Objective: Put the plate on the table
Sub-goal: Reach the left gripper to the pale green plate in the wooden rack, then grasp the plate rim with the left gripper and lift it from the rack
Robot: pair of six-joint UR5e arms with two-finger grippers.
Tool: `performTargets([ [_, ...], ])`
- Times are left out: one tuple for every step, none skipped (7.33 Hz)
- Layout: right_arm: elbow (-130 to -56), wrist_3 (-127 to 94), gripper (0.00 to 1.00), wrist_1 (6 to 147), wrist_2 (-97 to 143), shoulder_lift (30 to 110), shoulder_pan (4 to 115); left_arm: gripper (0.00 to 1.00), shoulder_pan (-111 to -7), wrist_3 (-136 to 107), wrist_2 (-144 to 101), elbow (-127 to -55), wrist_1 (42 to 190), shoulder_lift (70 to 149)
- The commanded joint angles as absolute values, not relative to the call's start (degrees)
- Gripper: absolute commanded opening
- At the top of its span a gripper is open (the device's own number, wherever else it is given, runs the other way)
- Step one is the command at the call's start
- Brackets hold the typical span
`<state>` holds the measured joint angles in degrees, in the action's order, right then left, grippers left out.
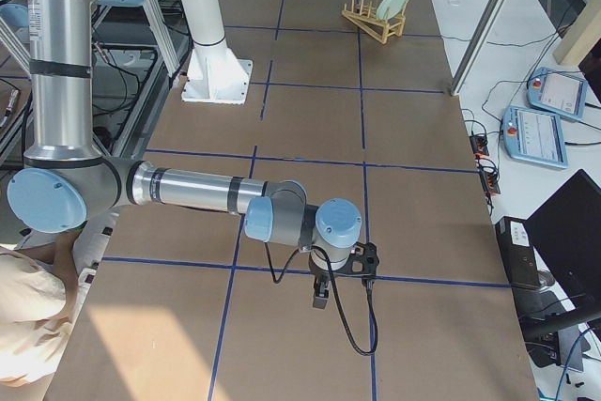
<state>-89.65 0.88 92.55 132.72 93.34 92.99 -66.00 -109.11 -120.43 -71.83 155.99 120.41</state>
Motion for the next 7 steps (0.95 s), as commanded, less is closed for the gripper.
performTargets([
  [-89.6, 0.9, 1.0, 92.5, 132.7, 93.3, 93.0, 0.0, -68.8, -109.2, -123.9, -74.9, 155.5, 120.4],
  [-89.6, 0.9, 1.0, 92.5, 132.7, 93.3, 93.0, 0.0, -72.0, -109.3, -128.2, -77.2, 153.5, 120.5],
  [-89.6, 0.9, 1.0, 92.5, 132.7, 93.3, 93.0, 0.0, -75.0, -109.3, -132.3, -81.1, 149.4, 120.7],
  [-89.6, 0.9, 1.0, 92.5, 132.7, 93.3, 93.0, 0.0, -75.1, -109.9, -135.1, -85.2, 142.2, 121.5],
  [-89.6, 0.9, 1.0, 92.5, 132.7, 93.3, 93.0, 0.0, -74.7, -110.0, -136.0, -87.9, 133.2, 125.1],
  [-89.6, 0.9, 1.0, 92.5, 132.7, 93.3, 93.0, 0.0, -73.0, -109.6, -136.1, -90.9, 127.4, 126.3],
  [-89.6, 0.9, 1.0, 92.5, 132.7, 93.3, 93.0, 0.0, -68.6, -109.3, -135.4, -93.1, 123.0, 127.0],
])
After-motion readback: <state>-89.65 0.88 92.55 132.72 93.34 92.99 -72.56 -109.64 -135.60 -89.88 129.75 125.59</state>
